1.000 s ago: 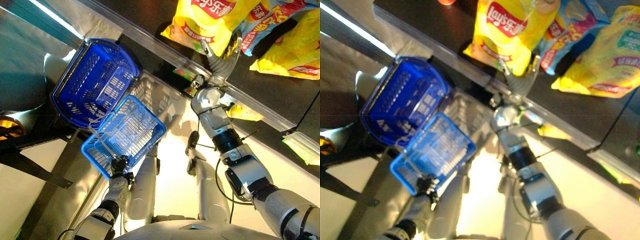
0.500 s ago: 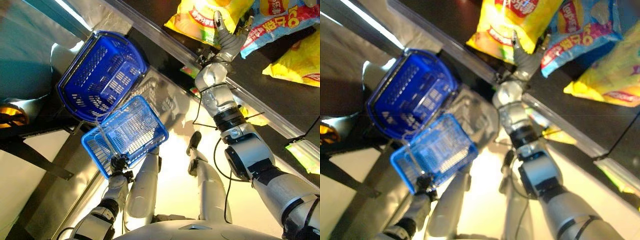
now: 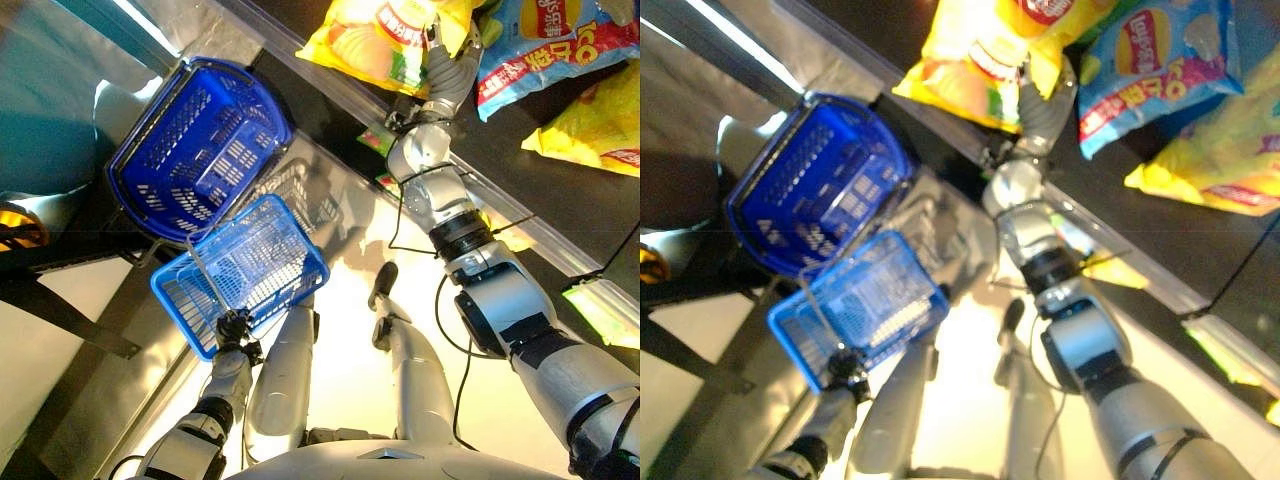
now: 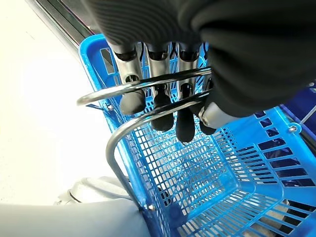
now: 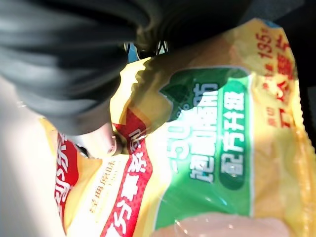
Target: Pick up the snacks into the basket
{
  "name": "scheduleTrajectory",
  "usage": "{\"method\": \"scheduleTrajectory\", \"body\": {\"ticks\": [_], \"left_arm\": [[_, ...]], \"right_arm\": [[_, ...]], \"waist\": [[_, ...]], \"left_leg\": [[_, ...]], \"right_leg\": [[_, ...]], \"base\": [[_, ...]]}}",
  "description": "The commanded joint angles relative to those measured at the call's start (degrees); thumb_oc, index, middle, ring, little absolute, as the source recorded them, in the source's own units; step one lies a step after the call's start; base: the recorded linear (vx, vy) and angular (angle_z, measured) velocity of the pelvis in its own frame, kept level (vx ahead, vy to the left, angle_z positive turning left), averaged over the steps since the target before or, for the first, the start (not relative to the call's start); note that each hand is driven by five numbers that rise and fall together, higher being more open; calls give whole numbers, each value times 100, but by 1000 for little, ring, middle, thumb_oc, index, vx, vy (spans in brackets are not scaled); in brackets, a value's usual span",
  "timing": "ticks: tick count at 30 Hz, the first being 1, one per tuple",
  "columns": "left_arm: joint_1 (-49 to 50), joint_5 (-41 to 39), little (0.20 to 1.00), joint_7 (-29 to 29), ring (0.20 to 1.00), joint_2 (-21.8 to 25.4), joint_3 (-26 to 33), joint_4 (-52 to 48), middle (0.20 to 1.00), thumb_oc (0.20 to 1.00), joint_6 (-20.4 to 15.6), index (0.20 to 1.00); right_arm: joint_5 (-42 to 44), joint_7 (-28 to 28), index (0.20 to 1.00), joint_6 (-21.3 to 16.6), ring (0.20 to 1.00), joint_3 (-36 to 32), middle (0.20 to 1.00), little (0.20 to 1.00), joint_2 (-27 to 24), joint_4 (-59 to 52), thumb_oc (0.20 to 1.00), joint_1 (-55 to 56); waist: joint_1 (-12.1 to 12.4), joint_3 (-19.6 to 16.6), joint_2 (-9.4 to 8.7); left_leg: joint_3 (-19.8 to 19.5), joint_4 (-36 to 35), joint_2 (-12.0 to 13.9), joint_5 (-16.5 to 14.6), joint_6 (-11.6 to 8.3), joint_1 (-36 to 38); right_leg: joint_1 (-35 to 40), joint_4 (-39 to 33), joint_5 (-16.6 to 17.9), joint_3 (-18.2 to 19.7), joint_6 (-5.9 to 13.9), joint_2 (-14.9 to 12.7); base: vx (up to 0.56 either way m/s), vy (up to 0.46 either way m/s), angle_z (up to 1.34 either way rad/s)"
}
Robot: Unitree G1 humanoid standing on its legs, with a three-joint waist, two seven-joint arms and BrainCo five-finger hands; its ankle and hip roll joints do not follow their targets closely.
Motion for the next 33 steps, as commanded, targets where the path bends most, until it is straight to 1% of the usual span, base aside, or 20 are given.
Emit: {"method": "scheduleTrajectory", "body": {"ticks": [1,8,11,12,14,19,21,22,23,24,26,27,28,29,30,31,32,33], "left_arm": [[135,-125,200,22,200,196,273,207,200,200,12,200],[143,-125,200,-1,200,216,344,124,200,200,9,200],[206,-142,200,34,200,303,486,-245,200,200,-102,200],[210,-141,200,35,200,303,486,-248,200,200,-101,200],[271,-145,200,38,200,375,551,-513,200,200,-163,200],[504,-127,200,16,200,649,754,-1454,200,200,-311,200],[660,-109,200,-18,200,801,905,-2019,200,200,-397,200],[663,-108,200,-17,200,801,905,-2021,200,200,-396,200],[763,-18,200,-34,200,914,981,-2391,200,200,-453,200],[766,-17,200,-32,200,914,981,-2395,200,200,-452,200],[948,18,200,-116,200,1012,1105,-2934,200,200,-500,200],[952,19,200,-115,200,1012,1106,-2938,200,200,-499,200],[1054,118,200,-144,200,1101,1180,-3290,200,200,-530,200],[1057,119,200,-142,200,1101,1181,-3293,200,200,-528,200],[1119,162,200,-163,200,1149,1202,-3502,200,200,-552,200],[1270,169,200,-232,200,1212,1282,-3929,200,200,-597,200],[1273,169,200,-232,200,1212,1284,-3932,200,200,-595,200],[1357,174,200,-321,200,1271,1329,-4311,200,200,-627,200]], "right_arm": [[88,90,200,-386,200,-42,200,200,-108,-474,200,-120],[68,179,200,-479,200,-36,200,200,-171,-907,200,140],[-315,389,200,-521,200,85,200,200,-357,-1769,200,549],[-317,387,200,-519,200,86,200,200,-356,-1774,200,555],[-403,565,200,-540,200,158,200,200,-423,-2073,200,758],[-641,1134,200,-509,200,452,200,200,-578,-2848,200,1277],[-625,1516,200,-523,200,592,200,200,-638,-3108,200,1515],[-625,1516,200,-523,200,592,200,200,-638,-3109,200,1517],[-674,1728,200,-518,200,699,200,200,-677,-3291,200,1686],[-674,1728,200,-517,200,700,200,200,-676,-3292,200,1688],[-719,2007,200,-450,200,828,200,200,-721,-3480,200,1916],[-720,2007,200,-449,200,828,200,200,-720,-3482,200,1919],[-829,2178,200,-381,200,921,200,200,-777,-3579,200,2027],[-830,2178,200,-380,200,922,200,200,-777,-3580,200,2028],[-895,2238,200,-351,200,952,200,200,-796,-3621,200,2079],[-977,2370,200,-284,200,1042,200,200,-804,-3604,200,2149],[-977,2370,200,-284,200,1043,200,200,-803,-3604,200,2150],[-1004,2486,200,-224,200,1114,200,200,-786,-3548,200,2187]], "waist": [[31,-79,-124],[31,-98,-130],[20,-94,-143],[20,-96,-143],[19,-90,-149],[18,-93,-181],[40,-100,-198],[39,-102,-198],[53,-108,-203],[51,-110,-203],[82,-121,-219],[81,-123,-219],[104,-122,-231],[102,-123,-231],[117,-125,-231],[154,-127,-232],[152,-128,-232],[193,-135,-233]], "left_leg": [[145,-38,-185,-6,34,-46],[136,-49,-178,-4,29,-8],[139,-40,-167,0,27,8],[139,-40,-167,0,27,8],[140,-33,-164,3,27,14],[126,-24,-148,14,23,44],[110,-28,-143,20,13,70],[110,-29,-143,20,13,70],[87,-21,-136,22,4,78],[86,-21,-136,22,4,78],[66,-32,-136,29,-1,109],[66,-33,-136,30,-1,109],[56,-45,-128,37,-4,128],[56,-46,-128,37,-4,129],[42,-47,-129,42,-6,132],[5,-52,-130,55,-16,141],[4,-53,-130,55,-16,141],[-28,-66,-132,67,-20,162]], "right_leg": [[282,15,160,200,566,-173],[306,40,141,206,564,-157],[288,105,123,202,566,-157],[287,105,122,202,566,-157],[289,119,120,186,566,-158],[302,146,95,163,564,-147],[336,159,77,133,567,-139],[336,159,76,133,567,-139],[349,179,58,109,564,-139],[349,179,57,108,564,-139],[371,206,47,77,569,-134],[372,206,47,76,569,-134],[382,226,30,51,570,-135],[382,226,30,51,570,-135],[389,232,25,33,571,-137],[402,241,18,-15,564,-142],[403,241,17,-16,564,-143],[423,249,6,-56,561,-142]], "base": [[0,0,0],[0,0,0],[0,0,0],[0,0,0],[0,0,0],[0,0,0],[-18,-41,2],[-21,-50,1],[0,0,0],[-16,-40,1],[-15,-34,1],[-23,-44,0],[0,0,0],[-22,-40,1],[-24,-46,1],[-24,-46,1],[-26,-59,4],[-11,-29,5]]}}
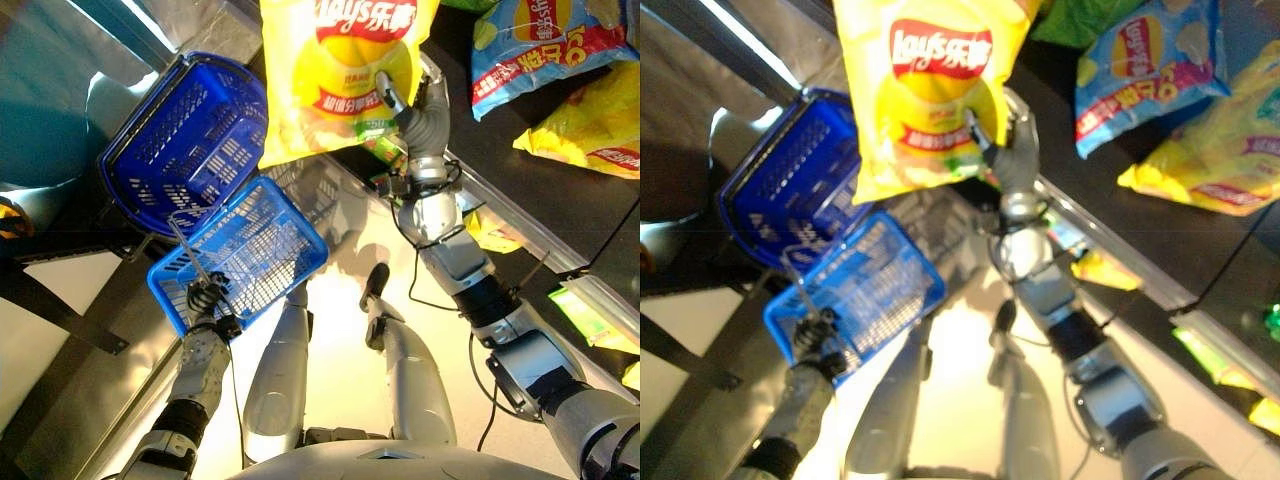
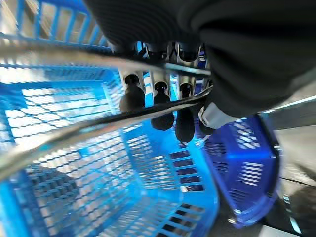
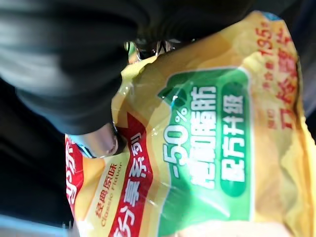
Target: Pick up the snacks into the basket
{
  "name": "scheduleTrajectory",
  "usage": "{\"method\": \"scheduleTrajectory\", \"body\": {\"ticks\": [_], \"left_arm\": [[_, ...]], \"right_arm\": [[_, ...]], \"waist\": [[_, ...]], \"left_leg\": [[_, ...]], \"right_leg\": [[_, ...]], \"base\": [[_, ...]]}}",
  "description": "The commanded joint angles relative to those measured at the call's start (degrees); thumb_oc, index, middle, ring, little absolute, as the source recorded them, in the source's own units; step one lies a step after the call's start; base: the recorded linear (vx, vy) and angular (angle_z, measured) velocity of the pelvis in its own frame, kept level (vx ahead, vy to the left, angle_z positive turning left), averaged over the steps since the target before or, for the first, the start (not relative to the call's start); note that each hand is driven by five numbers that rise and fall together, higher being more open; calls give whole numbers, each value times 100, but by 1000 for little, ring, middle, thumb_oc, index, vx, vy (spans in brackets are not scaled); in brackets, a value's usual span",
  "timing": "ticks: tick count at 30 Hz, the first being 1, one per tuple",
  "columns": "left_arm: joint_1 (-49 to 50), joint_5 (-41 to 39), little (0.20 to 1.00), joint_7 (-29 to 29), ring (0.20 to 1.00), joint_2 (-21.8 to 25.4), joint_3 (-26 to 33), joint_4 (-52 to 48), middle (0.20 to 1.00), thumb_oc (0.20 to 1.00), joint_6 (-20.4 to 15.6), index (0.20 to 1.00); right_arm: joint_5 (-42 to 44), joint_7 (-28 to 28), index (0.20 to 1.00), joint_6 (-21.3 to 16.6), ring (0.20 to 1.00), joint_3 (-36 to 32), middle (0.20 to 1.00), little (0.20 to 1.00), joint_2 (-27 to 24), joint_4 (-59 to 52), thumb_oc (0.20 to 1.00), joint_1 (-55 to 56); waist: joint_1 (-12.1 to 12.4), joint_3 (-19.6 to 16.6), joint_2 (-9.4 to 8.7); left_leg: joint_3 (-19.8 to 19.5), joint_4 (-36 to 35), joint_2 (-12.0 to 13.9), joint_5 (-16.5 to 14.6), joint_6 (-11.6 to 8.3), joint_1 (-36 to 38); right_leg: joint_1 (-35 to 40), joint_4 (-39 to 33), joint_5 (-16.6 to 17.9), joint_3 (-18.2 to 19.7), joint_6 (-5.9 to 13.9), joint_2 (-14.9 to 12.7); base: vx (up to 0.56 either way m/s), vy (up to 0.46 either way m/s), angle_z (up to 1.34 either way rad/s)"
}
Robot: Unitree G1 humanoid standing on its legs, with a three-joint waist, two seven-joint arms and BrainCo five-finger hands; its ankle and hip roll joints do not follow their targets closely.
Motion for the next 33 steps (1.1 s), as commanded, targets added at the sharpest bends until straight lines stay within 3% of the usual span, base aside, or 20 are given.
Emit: {"method": "scheduleTrajectory", "body": {"ticks": [1,14,22,33], "left_arm": [[307,187,200,-90,200,482,406,-737,200,200,-536,200],[693,293,200,-641,200,1006,507,-2910,200,200,-649,200],[869,-327,200,-1080,200,1377,359,-4595,200,200,-719,200],[807,-1383,200,-1274,200,1462,408,-5856,200,200,-809,200]], "right_arm": [[-260,284,200,-181,200,12,200,200,23,-783,200,-33],[-1083,713,200,128,200,520,200,200,-9,-410,200,-169],[-2336,82,200,320,200,581,200,200,338,201,200,-839],[-3054,-180,200,630,200,674,200,200,503,1046,200,-772]], "waist": [[138,-178,-121],[461,-251,-26],[686,-314,182],[852,-317,484]], "left_leg": [[0,-90,-212,-11,57,112],[-284,-142,-283,40,27,195],[-468,-178,-360,58,63,186],[-588,-180,-476,98,86,137]], "right_leg": [[380,143,-12,-53,581,-210],[538,245,-137,-351,592,-268],[561,300,-205,-503,605,-308],[593,350,-235,-648,639,-382]], "base": [[-17,-35,6],[0,-33,14],[10,-10,13],[6,9,14]]}}
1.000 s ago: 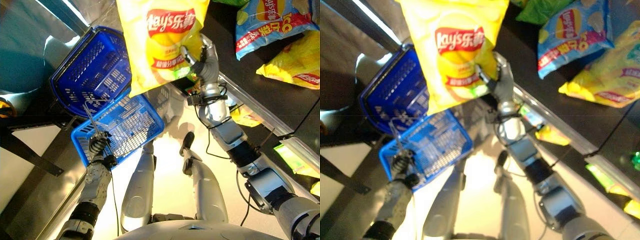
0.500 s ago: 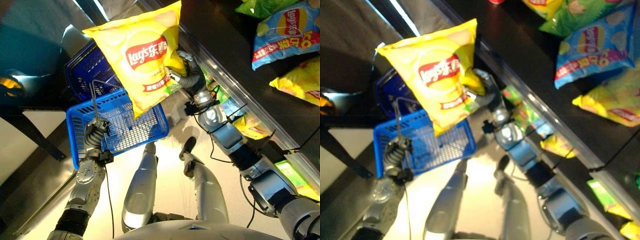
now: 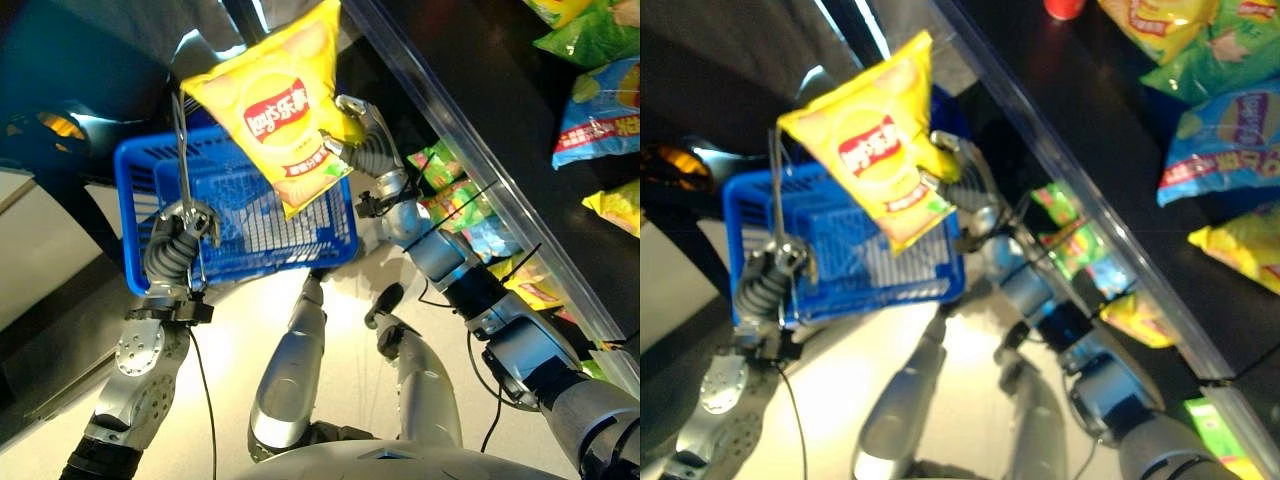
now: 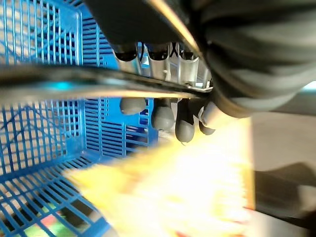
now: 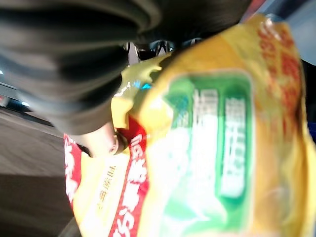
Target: Pick up the snacks into the basket
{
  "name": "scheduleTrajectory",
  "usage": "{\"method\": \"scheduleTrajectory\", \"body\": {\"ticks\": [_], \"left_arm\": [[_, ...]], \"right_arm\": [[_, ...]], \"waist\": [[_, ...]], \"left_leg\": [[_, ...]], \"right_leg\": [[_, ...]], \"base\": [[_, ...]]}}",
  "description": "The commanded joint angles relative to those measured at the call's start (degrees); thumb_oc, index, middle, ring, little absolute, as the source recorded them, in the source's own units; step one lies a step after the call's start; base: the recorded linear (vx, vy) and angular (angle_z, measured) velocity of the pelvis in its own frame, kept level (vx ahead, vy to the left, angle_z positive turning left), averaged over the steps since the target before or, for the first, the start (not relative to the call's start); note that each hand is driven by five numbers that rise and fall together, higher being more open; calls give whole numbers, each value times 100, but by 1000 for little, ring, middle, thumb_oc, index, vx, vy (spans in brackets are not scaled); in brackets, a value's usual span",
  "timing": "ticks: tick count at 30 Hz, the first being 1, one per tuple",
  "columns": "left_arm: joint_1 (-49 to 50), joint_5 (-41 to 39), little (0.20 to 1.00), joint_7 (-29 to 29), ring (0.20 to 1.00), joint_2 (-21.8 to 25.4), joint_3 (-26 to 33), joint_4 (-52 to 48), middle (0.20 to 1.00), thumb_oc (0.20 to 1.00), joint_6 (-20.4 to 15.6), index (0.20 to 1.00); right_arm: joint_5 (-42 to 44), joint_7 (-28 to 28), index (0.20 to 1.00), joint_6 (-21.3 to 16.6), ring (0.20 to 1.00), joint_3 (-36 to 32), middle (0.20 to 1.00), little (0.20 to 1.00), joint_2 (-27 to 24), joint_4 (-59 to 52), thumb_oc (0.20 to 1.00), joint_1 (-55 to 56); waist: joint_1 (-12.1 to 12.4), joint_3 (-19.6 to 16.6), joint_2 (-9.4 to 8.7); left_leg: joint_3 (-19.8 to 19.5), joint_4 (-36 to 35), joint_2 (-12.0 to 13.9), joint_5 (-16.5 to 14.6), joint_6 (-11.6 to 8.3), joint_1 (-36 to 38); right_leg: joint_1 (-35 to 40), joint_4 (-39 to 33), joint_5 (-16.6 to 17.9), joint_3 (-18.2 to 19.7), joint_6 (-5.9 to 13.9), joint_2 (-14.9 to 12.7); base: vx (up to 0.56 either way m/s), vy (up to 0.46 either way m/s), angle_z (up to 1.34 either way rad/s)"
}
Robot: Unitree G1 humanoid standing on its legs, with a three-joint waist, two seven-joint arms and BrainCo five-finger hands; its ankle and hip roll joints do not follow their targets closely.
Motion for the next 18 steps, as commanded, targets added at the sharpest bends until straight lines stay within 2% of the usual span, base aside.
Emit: {"method": "scheduleTrajectory", "body": {"ticks": [1,9,18], "left_arm": [[-211,-365,200,-167,200,17,218,-1248,200,200,-792,200],[-348,-285,200,8,200,-62,347,-1305,200,200,-930,200],[-551,-367,200,-46,200,-78,273,-1286,200,200,-956,200]], "right_arm": [[-452,-136,200,-110,200,304,200,200,303,94,200,-199],[-1069,-501,200,99,200,250,200,200,422,713,200,198],[-1504,-51,200,99,200,764,200,200,416,895,200,367]], "waist": [[-57,-366,212],[-66,-376,303],[-113,-371,319]], "left_leg": [[135,1,-288,-81,242,-21],[140,6,-301,-89,249,-27],[127,14,-302,-96,240,-4]], "right_leg": [[466,-452,451,-16,686,-78],[451,-419,433,3,695,-103],[457,-392,422,15,693,-121]], "base": [[-1,16,5],[0,3,0],[0,0,0]]}}
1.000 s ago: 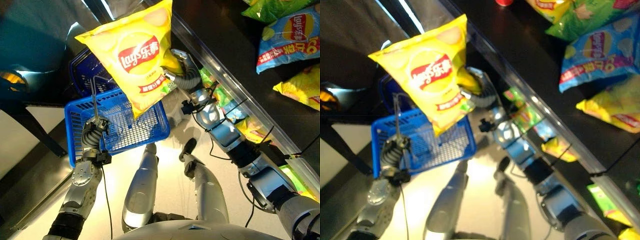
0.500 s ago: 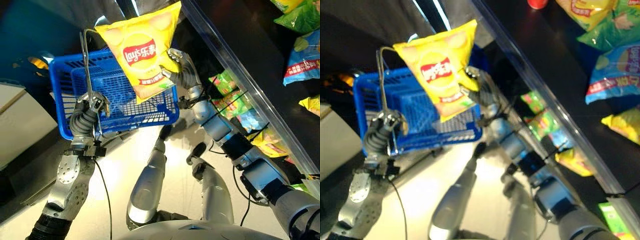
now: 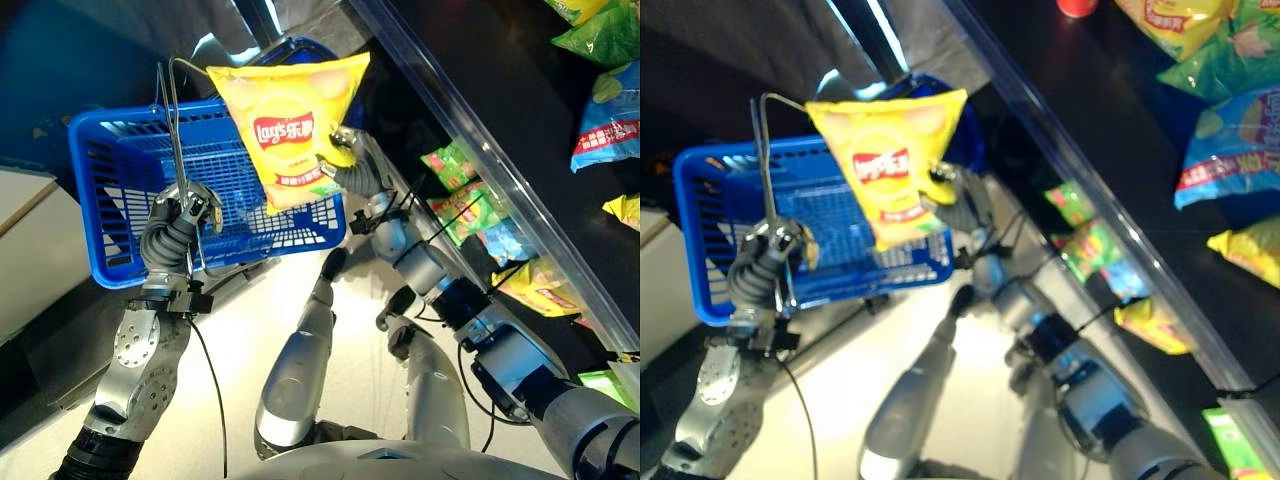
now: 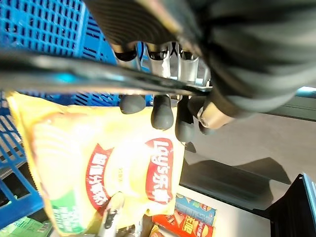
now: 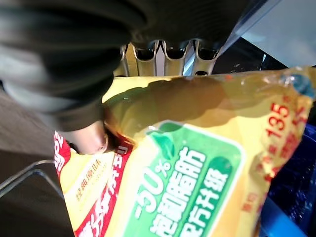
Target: Pick up the snacks into the basket
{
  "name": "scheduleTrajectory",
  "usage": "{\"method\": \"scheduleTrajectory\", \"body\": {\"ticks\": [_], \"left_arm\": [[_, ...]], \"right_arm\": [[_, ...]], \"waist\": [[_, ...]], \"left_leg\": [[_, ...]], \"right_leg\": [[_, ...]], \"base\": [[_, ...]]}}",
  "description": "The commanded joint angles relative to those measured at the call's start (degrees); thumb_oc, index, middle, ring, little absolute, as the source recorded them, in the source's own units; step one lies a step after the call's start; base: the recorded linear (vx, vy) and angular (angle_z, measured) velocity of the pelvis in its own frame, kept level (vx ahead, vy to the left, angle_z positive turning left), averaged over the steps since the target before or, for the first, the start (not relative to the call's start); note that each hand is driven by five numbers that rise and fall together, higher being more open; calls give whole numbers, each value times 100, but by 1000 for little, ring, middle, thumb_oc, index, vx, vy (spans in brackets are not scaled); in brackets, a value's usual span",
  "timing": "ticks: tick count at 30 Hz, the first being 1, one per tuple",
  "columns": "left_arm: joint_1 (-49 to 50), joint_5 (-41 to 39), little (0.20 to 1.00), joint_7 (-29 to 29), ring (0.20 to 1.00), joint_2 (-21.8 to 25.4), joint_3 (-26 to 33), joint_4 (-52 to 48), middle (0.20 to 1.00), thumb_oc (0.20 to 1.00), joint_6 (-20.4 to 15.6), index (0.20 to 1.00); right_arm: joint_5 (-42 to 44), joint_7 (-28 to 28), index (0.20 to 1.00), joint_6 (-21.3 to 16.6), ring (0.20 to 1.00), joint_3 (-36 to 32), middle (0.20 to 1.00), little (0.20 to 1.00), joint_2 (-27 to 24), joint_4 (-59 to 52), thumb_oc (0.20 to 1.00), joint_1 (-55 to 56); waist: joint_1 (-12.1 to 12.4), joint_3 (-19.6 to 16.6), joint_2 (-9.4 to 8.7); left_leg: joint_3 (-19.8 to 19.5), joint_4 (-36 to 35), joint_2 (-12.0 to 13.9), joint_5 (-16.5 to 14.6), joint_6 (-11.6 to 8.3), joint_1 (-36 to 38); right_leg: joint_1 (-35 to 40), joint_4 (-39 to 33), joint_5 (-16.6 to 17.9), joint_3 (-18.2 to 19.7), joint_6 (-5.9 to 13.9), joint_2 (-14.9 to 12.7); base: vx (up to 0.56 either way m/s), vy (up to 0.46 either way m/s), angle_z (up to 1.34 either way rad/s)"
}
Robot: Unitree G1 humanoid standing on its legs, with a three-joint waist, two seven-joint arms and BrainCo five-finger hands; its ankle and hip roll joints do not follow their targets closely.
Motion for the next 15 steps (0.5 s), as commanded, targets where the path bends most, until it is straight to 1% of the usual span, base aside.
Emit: {"method": "scheduleTrajectory", "body": {"ticks": [1,9,15], "left_arm": [[-447,-116,200,-91,200,-105,279,-1147,200,200,-982,200],[-378,-312,200,-287,200,-1,332,-1161,200,200,-940,200],[-427,-373,200,-416,200,119,298,-1125,200,200,-925,200]], "right_arm": [[-388,290,200,-40,200,549,200,200,26,232,200,-3],[-992,662,200,-67,200,1054,200,200,-248,385,200,-138],[-1703,814,200,-117,200,1529,200,200,-544,553,200,-276]], "waist": [[-92,-368,201],[-61,-387,181],[-18,-392,150]], "left_leg": [[122,-17,-264,-99,231,-18],[109,-50,-264,-101,220,4],[85,-66,-270,-113,224,30]], "right_leg": [[471,-542,508,62,683,-47],[471,-521,502,48,707,-53],[498,-538,500,41,720,-54]], "base": [[0,0,0],[0,0,0],[0,0,0]]}}
